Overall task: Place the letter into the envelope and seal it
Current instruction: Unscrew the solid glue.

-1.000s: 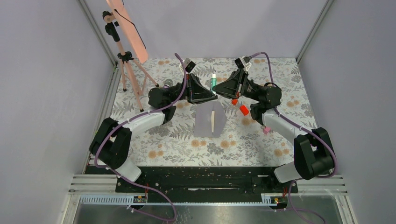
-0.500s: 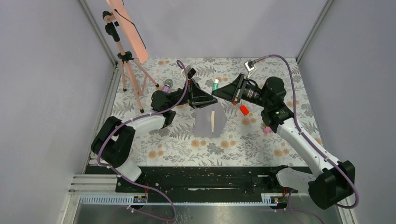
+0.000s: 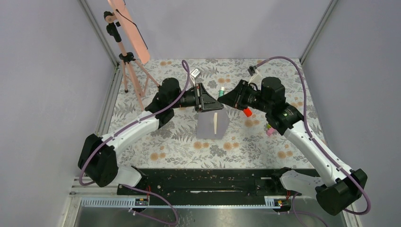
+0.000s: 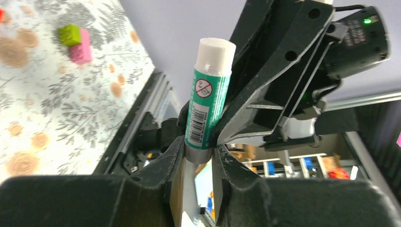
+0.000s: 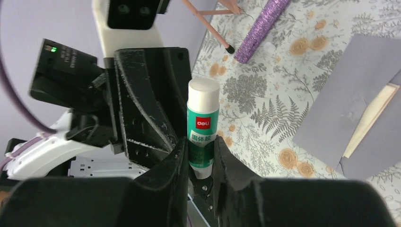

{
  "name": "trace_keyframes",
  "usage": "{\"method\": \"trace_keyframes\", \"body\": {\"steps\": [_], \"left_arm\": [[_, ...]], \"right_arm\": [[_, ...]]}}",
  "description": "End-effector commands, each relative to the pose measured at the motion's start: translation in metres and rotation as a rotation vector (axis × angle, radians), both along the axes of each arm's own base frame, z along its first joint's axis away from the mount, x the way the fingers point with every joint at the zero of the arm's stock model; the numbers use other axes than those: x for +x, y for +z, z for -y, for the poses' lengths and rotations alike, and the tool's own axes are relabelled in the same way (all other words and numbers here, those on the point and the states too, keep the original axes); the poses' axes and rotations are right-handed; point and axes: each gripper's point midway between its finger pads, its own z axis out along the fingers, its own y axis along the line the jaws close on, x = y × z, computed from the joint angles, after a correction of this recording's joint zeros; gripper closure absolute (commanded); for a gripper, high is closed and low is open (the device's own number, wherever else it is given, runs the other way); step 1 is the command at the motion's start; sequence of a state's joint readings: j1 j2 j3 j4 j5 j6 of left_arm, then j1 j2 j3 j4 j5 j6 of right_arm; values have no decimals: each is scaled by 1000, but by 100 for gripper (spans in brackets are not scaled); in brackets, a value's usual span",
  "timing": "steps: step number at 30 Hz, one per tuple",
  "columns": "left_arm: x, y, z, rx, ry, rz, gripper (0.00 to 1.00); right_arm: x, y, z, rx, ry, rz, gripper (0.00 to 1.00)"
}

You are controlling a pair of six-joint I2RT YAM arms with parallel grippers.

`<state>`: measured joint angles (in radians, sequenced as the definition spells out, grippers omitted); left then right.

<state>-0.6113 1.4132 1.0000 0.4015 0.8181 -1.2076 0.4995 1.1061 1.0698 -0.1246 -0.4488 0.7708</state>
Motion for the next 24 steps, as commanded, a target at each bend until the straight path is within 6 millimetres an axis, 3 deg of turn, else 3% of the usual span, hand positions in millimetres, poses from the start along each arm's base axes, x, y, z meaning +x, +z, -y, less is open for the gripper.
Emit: {"method": "trace_keyframes", "body": {"steps": [1,12,17,18,21,24], "left_arm": [[25,-5,-8,196,202,122,100],[31,-18,-4,507,345,207,100],[27,-13,-5,518,323,237,100],[23,-9,-5,505,299,247,93],[9,4,-4,459,209,279,56],[-1,19,-15,392,136,279,38]], "right_arm": [[-23,-11,-10,-81,72,-34,100],[-13,-22,-28,-155,49,-118,100],[-10,-30,-26,-186,37,-132,100],[-11,-31,-26,-187,39,-131,100],[-18,-30,-31,-155,99,-105,100],[-22,-26,-34,-97,165,-83,100]]}}
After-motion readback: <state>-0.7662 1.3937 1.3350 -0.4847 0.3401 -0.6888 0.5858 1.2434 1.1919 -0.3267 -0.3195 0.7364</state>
